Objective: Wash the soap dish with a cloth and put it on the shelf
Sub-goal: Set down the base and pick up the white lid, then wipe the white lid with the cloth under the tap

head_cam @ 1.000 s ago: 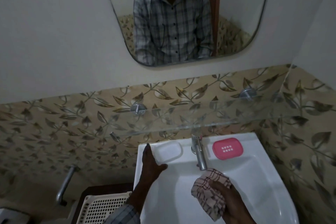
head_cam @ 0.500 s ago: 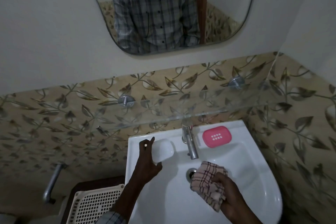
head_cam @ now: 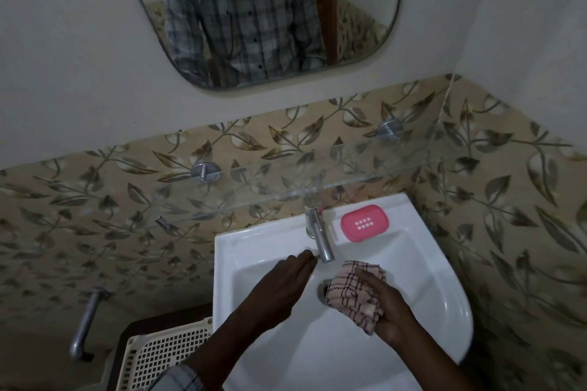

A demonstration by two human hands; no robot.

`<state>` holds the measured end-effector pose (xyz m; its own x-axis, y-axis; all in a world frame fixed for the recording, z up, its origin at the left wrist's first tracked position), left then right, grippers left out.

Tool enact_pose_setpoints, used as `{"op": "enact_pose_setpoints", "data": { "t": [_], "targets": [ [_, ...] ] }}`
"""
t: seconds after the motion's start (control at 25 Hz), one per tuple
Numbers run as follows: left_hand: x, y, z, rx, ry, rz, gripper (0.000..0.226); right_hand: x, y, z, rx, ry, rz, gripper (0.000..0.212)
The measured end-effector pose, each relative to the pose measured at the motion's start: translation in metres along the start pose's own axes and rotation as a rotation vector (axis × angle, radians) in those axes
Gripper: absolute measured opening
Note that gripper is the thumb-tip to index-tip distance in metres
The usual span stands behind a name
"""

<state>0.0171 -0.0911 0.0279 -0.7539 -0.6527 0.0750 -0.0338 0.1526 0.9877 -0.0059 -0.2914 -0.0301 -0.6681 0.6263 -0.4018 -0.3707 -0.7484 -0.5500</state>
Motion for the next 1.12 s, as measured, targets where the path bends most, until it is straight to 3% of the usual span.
{"op": "enact_pose_setpoints", "data": {
  "t": [0.2, 0.32, 0.4, 0.52, 0.56, 0.68, 0.8, 0.92, 1.0, 1.12],
  "targets": [
    [-0.013, 0.013, -0.004, -0.003, -0.045, -0.089, 0.105, -0.008, 0.006, -0.001, -0.021, 0.000, 0.027, 0.042],
    [-0.001, 0.013, -0.005, 0.002, -0.071, 0.078, 0.114, -0.013, 0.007, -0.001, -0.026, -0.031, 0.014, 0.041],
    [-0.006, 0.019, -0.003, 0.144, 0.015, 0.205, 0.112, -0.018, 0.008, 0.000, -0.056, -0.046, -0.006, 0.048],
    [-0.019, 0.005, 0.014, 0.360, 0.284, 0.438, 0.101, -0.022, 0.010, 0.000, -0.089, -0.057, 0.002, 0.049],
    [-0.018, -0.010, 0.019, 0.305, 0.301, 0.449, 0.097, -0.022, 0.011, -0.002, -0.087, -0.059, 0.019, 0.049],
    [-0.008, -0.061, 0.030, -0.172, 0.234, 0.262, 0.099, -0.018, 0.015, -0.008, -0.043, -0.055, 0.107, 0.042],
    [-0.023, -0.062, 0.019, -0.026, 0.334, 0.320, 0.098, -0.022, 0.015, -0.013, 0.019, 0.025, 0.141, 0.034],
    [-0.019, -0.059, 0.013, -0.059, 0.201, 0.272, 0.099, -0.021, 0.012, -0.012, 0.143, 0.098, 0.221, 0.028],
    [-0.020, -0.055, 0.021, -0.063, 0.322, 0.530, 0.096, -0.020, 0.006, -0.006, 0.187, 0.142, 0.294, 0.024],
    [-0.020, -0.047, 0.017, 0.228, 0.619, 1.129, 0.095, -0.012, -0.026, 0.005, 0.089, 0.296, 0.305, 0.025]
  ]
}}
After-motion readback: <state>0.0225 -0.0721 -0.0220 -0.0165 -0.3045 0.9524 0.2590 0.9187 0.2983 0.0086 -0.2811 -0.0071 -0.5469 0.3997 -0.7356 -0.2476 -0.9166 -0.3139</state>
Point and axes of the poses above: each hand's wrist, its own z-axis away from the middle knuckle, its own y-axis out of the back of the hand, x = y × z, the point moved 4 cm from there along -z, towards the middle knuckle, and after that the axes turned 7 degrees about -y, right-handed, at the moved point
